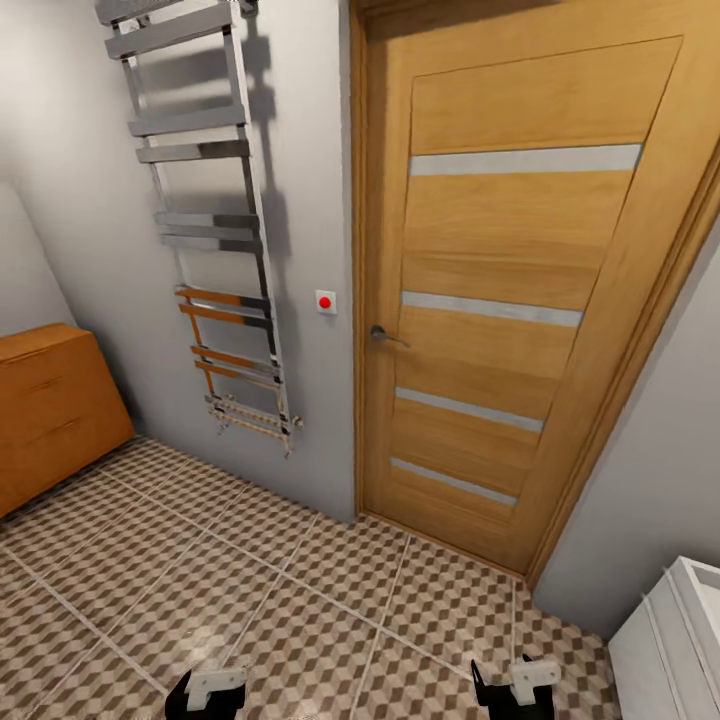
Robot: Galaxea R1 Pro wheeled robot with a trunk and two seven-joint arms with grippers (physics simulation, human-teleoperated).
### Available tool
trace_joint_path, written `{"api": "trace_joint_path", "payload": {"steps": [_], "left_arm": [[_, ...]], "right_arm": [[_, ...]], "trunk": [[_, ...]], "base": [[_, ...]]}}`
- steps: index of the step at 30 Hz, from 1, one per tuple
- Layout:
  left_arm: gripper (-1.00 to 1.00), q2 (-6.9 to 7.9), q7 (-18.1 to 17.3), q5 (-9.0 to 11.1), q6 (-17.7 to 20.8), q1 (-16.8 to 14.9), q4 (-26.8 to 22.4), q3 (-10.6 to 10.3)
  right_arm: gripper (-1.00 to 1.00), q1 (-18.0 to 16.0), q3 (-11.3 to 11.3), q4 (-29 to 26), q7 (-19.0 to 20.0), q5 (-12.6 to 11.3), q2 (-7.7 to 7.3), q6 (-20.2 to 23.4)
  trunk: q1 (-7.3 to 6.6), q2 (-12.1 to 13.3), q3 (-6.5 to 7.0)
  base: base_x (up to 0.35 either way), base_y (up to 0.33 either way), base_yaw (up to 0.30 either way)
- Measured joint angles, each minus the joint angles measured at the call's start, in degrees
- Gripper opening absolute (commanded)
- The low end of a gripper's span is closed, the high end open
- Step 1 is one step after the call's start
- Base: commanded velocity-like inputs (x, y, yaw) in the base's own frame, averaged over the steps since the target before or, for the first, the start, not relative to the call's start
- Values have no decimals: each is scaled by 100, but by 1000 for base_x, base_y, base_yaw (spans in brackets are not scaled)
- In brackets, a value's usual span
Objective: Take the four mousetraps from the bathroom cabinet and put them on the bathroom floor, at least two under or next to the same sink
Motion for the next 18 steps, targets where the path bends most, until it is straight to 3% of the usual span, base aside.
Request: {"api": "trace_joint_path", "payload": {"steps": [18], "left_arm": [[100, 0, 0, 0, 0, 0, 0, 0]], "right_arm": [[100, 0, 0, 0, 0, 0, 6, 0]], "trunk": [[0, 0, 0]], "base": [[0, 0, 284]]}}
